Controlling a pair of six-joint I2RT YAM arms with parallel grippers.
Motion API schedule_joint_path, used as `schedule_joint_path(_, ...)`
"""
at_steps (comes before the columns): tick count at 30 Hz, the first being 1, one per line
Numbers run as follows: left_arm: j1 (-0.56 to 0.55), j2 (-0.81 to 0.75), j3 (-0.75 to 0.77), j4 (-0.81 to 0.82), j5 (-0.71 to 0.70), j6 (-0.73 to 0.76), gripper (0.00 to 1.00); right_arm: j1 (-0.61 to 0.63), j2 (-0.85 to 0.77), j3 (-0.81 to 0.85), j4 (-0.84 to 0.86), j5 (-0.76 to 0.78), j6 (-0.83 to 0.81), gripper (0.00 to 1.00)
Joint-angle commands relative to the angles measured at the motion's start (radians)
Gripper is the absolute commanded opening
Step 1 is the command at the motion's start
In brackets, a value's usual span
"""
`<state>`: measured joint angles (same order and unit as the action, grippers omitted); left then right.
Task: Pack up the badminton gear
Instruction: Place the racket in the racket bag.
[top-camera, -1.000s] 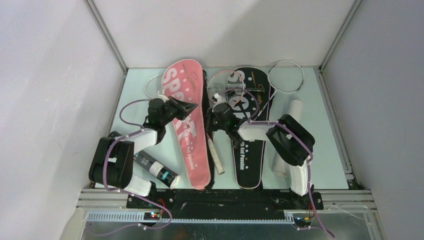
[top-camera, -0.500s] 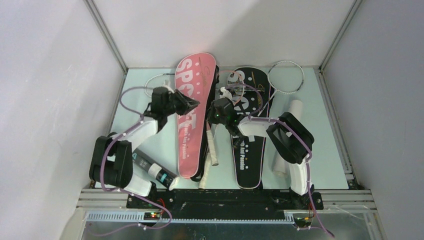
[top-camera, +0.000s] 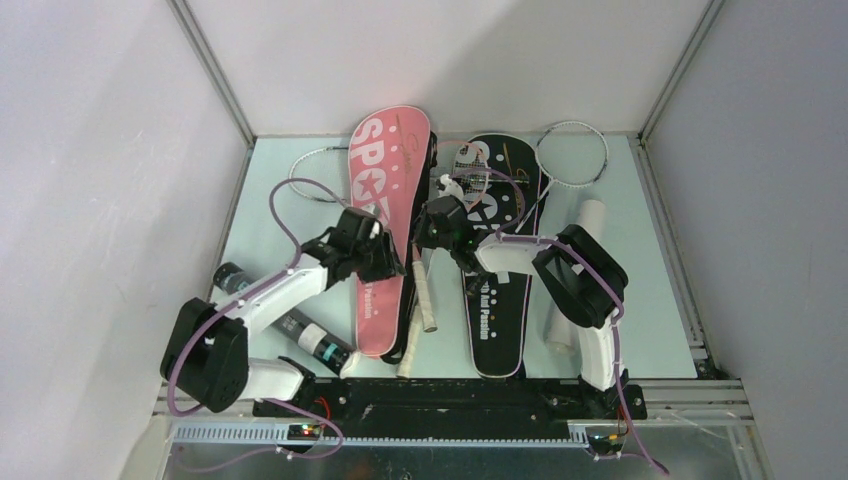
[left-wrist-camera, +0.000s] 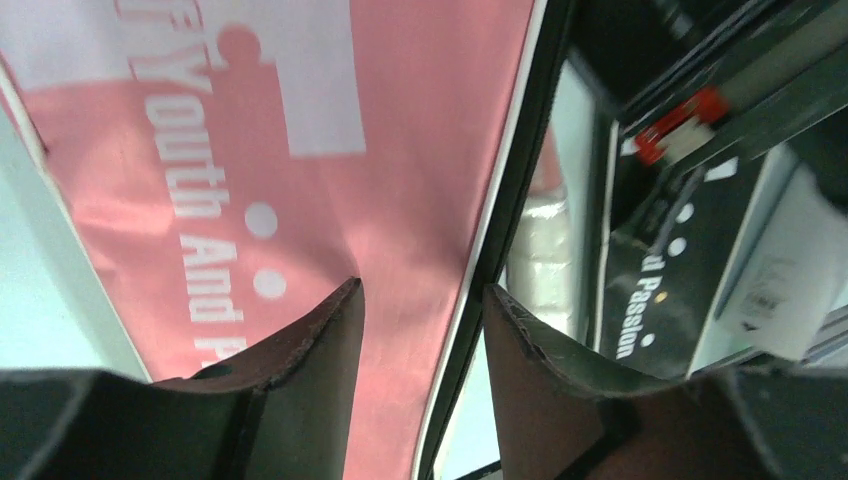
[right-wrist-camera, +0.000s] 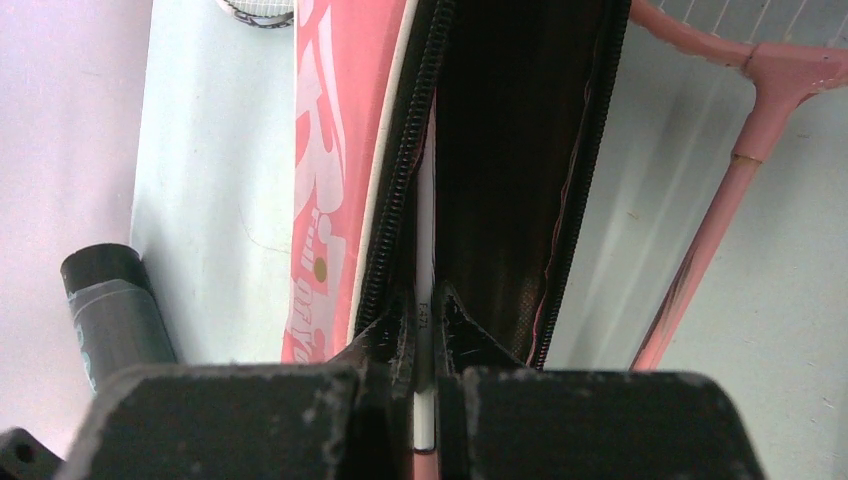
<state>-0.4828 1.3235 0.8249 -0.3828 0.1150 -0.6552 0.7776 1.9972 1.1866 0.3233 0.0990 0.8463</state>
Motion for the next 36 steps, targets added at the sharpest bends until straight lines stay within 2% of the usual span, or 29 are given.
schedule_joint_path(1,-0.048,-0.011,0.008,0.002,-0.050,0.016,0.55,0.007,-0.021,0.053,0.095,0.031,-0.006,0.00)
schedule_joint_path(12,-0.100,0.045,0.050,-0.052,-0.111,0.030,0.58,0.012,-0.024,0.052,0.092,0.033,0.002,0.00)
schedule_joint_path(15,-0.105,0.061,0.048,-0.046,-0.111,0.026,0.56,0.015,-0.018,0.052,0.094,0.034,0.001,0.00)
schedule_joint_path(17,-0.109,0.067,0.050,-0.046,-0.112,0.028,0.48,0.015,-0.014,0.052,0.091,0.030,0.002,0.00)
schedule_joint_path(18,-0.114,0.067,0.053,-0.050,-0.112,0.029,0.39,0.015,-0.014,0.051,0.087,0.026,0.004,0.00)
schedule_joint_path(19,-0.115,0.068,0.057,-0.052,-0.112,0.034,0.35,0.014,-0.015,0.051,0.087,0.023,0.004,0.00)
schedule_joint_path(22,-0.118,0.070,0.085,-0.080,-0.112,0.045,0.10,0.012,-0.024,0.049,0.090,0.016,0.011,0.00)
schedule_joint_path(24,-0.119,0.062,0.096,-0.094,-0.112,0.045,0.01,0.008,-0.039,0.039,0.099,0.012,0.020,0.00)
schedule_joint_path(29,-0.119,-0.020,0.083,-0.073,-0.058,0.013,0.00,-0.004,-0.099,0.008,0.120,0.016,0.042,0.00)
schedule_joint_path(36,-0.104,-0.156,-0.021,0.015,0.015,-0.097,0.00,-0.014,-0.131,-0.027,0.199,0.053,0.074,0.00)
